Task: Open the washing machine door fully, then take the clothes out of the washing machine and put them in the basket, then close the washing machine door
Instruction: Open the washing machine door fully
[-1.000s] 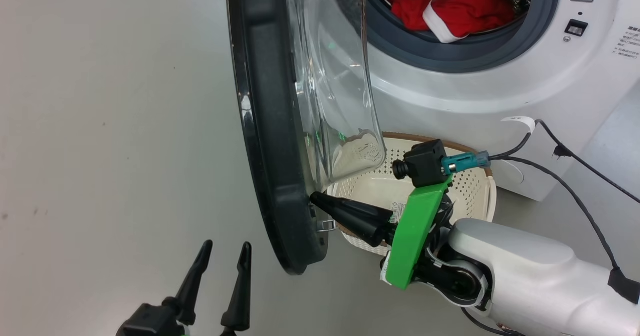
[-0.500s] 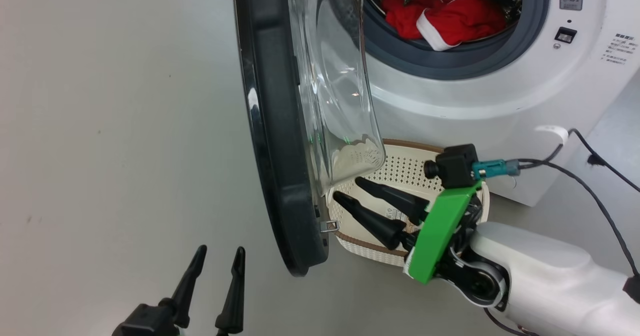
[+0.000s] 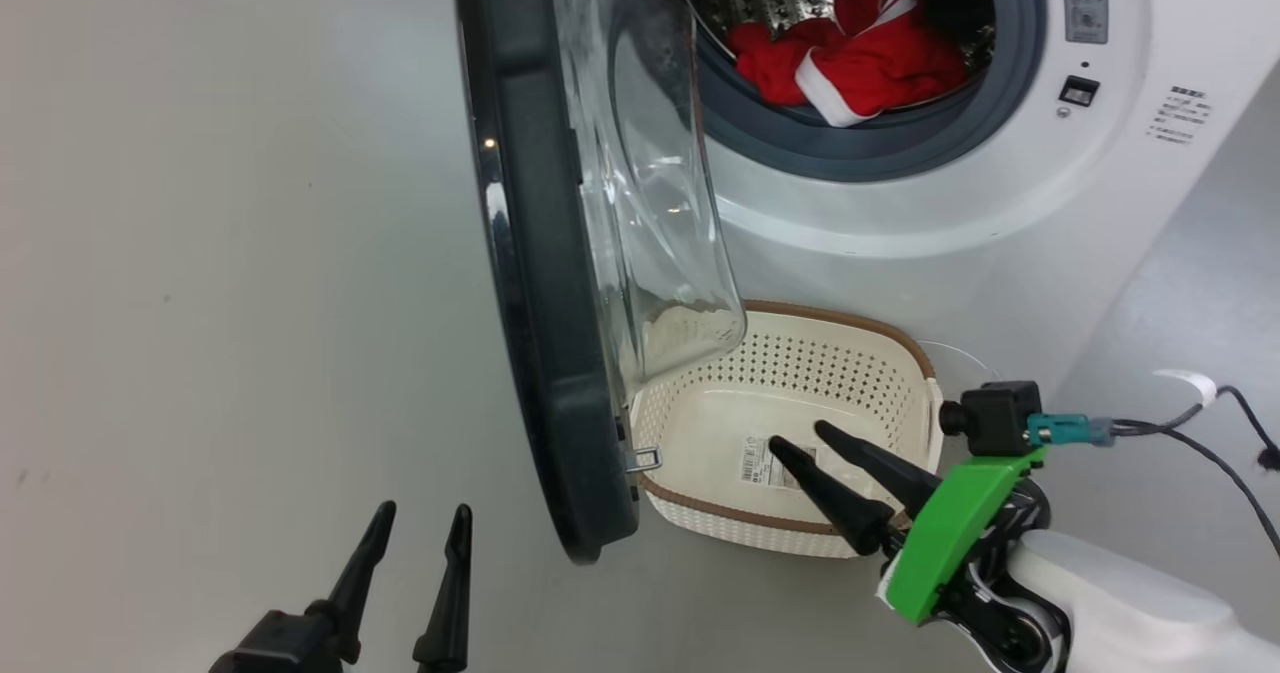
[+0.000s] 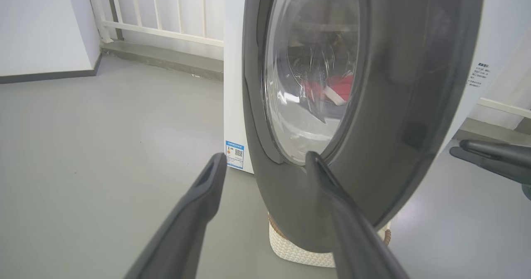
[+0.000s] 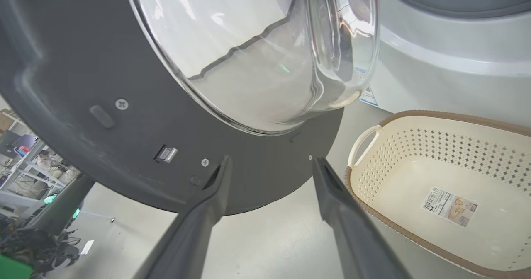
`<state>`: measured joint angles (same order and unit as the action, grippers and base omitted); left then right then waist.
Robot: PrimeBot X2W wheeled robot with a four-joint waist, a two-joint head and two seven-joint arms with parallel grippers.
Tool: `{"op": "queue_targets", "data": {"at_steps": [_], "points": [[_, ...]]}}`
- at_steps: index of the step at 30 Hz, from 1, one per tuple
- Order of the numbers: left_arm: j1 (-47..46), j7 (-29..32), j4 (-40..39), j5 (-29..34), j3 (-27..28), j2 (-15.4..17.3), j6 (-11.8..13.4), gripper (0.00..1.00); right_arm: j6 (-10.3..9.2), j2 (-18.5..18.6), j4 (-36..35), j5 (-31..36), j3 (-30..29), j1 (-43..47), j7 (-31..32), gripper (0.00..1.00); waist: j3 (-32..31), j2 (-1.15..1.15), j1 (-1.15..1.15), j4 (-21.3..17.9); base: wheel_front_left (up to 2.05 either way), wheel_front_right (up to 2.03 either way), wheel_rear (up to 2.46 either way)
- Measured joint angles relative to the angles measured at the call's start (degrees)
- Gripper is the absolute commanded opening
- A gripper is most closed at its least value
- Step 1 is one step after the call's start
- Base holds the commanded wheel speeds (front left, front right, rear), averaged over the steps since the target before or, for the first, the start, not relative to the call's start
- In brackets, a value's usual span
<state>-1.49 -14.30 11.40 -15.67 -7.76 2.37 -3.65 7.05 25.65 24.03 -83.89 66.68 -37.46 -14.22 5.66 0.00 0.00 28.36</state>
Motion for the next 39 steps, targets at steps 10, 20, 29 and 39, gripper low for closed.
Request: {"op": "queue_targets", "data": {"at_steps": [10, 20, 29, 39], "points": [[0.04, -0.01, 0.2, 0.51, 0.96, -0.01, -0.43, 1.0, 0.0, -2.27, 4.77, 16.91, -17.96, 10.34, 0.0, 1.0, -0.09, 0.0, 0.0, -2.88, 0.0, 0.0, 0.0], [0.06, 0.0, 0.25, 0.53, 1.37, 0.0, -0.44, 1.0, 0.01, -7.61, 2.15, 38.98, -38.99, 20.02, -0.16, 1.0, -0.25, 0.0, 0.0, -3.67, 0.0, 0.0, 0.0], [0.03, -0.01, 0.25, 0.54, 1.27, -0.01, -0.48, 1.0, 0.02, -12.62, -4.82, 55.92, -50.94, 25.51, -0.25, 1.0, 0.21, 0.0, 0.0, -3.34, 0.0, 0.0, 0.0], [0.01, 0.0, 0.25, 0.59, 1.04, 0.0, -0.48, 1.0, 0.07, -15.71, -8.0, 62.61, -57.04, 30.28, -0.41, 1.0, 0.25, 0.0, 0.0, -2.77, 0.0, 0.0, 0.0]]}}
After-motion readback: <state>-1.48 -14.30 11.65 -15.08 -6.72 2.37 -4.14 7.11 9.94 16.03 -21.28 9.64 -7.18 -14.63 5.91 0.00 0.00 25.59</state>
